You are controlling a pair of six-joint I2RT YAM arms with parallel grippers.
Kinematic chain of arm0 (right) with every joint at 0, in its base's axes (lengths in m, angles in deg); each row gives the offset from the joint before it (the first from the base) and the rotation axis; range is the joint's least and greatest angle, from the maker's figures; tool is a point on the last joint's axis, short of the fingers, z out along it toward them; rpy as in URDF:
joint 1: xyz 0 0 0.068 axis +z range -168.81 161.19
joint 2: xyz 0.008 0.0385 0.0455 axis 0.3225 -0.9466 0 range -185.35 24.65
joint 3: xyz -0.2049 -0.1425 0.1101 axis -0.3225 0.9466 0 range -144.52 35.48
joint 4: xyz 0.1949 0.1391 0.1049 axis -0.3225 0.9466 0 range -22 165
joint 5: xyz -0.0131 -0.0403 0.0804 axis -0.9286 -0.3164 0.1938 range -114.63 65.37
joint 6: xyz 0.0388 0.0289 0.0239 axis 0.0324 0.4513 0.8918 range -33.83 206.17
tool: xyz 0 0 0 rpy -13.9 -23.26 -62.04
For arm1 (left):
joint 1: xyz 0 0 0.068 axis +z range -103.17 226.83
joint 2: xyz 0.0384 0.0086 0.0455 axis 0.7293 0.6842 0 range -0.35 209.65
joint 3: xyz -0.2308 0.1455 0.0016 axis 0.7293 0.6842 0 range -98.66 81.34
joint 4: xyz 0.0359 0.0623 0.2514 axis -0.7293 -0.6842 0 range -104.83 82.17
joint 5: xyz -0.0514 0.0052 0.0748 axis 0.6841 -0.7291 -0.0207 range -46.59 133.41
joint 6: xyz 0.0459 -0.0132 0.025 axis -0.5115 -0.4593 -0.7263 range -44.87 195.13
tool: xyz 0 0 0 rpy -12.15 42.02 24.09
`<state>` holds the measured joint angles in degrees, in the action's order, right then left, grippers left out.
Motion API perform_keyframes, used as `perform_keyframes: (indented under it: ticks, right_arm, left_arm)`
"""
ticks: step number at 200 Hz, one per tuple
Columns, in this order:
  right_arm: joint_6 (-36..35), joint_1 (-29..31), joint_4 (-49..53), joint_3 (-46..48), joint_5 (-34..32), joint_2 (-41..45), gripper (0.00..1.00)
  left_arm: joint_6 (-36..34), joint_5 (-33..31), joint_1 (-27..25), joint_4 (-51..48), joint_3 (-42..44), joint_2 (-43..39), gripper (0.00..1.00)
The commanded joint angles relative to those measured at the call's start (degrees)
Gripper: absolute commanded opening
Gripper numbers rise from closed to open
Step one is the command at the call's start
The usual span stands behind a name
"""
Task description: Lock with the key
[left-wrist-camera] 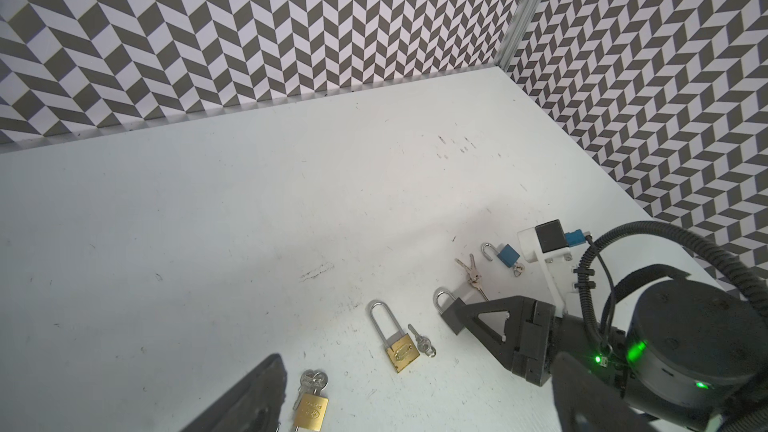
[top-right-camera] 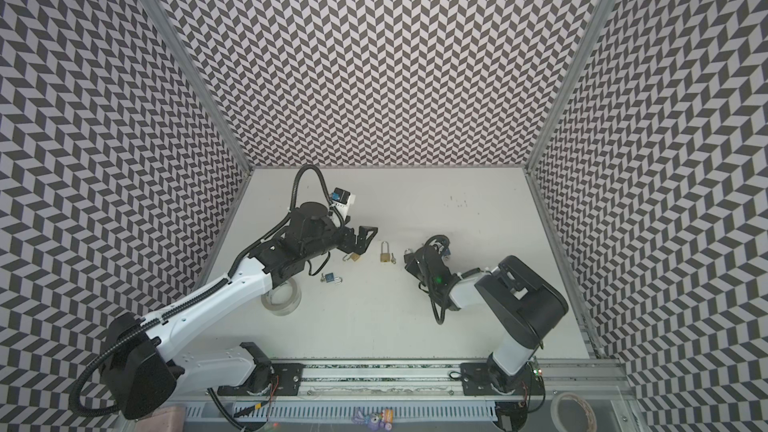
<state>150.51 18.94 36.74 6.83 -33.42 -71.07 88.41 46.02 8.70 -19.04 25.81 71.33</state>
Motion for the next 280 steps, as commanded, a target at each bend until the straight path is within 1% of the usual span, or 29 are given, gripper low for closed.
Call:
perform_keyframes:
  ticks: [1, 21, 38, 60, 75, 87, 112, 127, 143, 147, 157, 193, 224, 252, 280]
  right_arm:
    - [1.52, 0.13, -2.0, 0.52, -0.92, -0.7, 0.26]
    - [1.36, 0.07, -1.73, 0.61, -0.78, -0.27, 0.29]
    - [-0.21, 0.1, -0.11, 0.78, -1.43, 1.78, 0.32]
    - [-4.05, -0.17, 3.09, 1.77, -3.52, 7.69, 0.34]
    - [-8.44, -0.8, 5.74, 2.48, -4.67, 12.3, 0.41]
    - [-11.99, -1.91, 9.54, 2.37, -4.75, 15.26, 0.43]
    - [-21.0, -6.11, 16.22, 1.62, -3.43, 18.89, 0.45]
    - [-26.12, -9.6, 22.38, -1.09, -2.18, 19.57, 0.47]
    - [-31.18, -12.54, 28.23, -4.61, -0.69, 19.1, 0.48]
    - [-32.41, -13.24, 29.63, -5.62, -0.32, 18.78, 0.49]
    - [-35.3, -14.05, 33.02, -8.34, -0.07, 17.69, 0.49]
    - [-42.8, -14.65, 45.45, -18.52, -3.4, 9.76, 0.5]
    - [-46.19, -14.64, 47.52, -20.55, -4.96, 6.0, 0.5]
    - [-47.71, -14.73, 48.62, -21.45, -6.31, 4.35, 0.5]
    - [-48.71, -15.71, 48.44, -22.03, -5.35, 2.64, 0.5]
  left_arm:
    - [-0.45, -1.2, 0.05, -0.93, -2.3, 0.45, 1.0]
    - [-0.01, -1.13, 0.05, -1.19, -2.39, 0.73, 1.0]
    - [0.64, -1.03, 0.03, -0.87, -2.4, 0.84, 1.0]
    - [2.34, -0.4, 0.18, 0.76, -2.22, 1.87, 1.0]
    - [4.07, 0.83, 0.25, 2.77, -2.37, 3.4, 1.0]
    - [5.35, 2.72, 0.22, 5.23, -2.48, 5.24, 1.0]
    - [7.28, 8.56, 0.23, 10.27, -3.41, 9.77, 1.0]
    - [8.7, 11.52, 0.17, 13.33, -3.86, 12.88, 1.0]
    - [9.05, 13.69, 0.17, 15.5, -4.76, 16.15, 1.0]
    - [10.47, 14.17, 0.16, 15.94, -5.12, 16.94, 1.0]
    - [11.17, 15.19, 0.16, 17.23, -5.75, 18.74, 0.99]
    - [12.51, 17.34, 0.16, 18.63, -8.1, 22.61, 0.99]
    - [13.6, 18.13, 1.21, 19.77, -6.9, 22.32, 0.99]
    - [18.73, 23.69, 5.22, 26.29, -2.16, 21.9, 0.98]
    - [20.27, 25.67, 7.17, 28.16, -0.75, 22.17, 0.97]
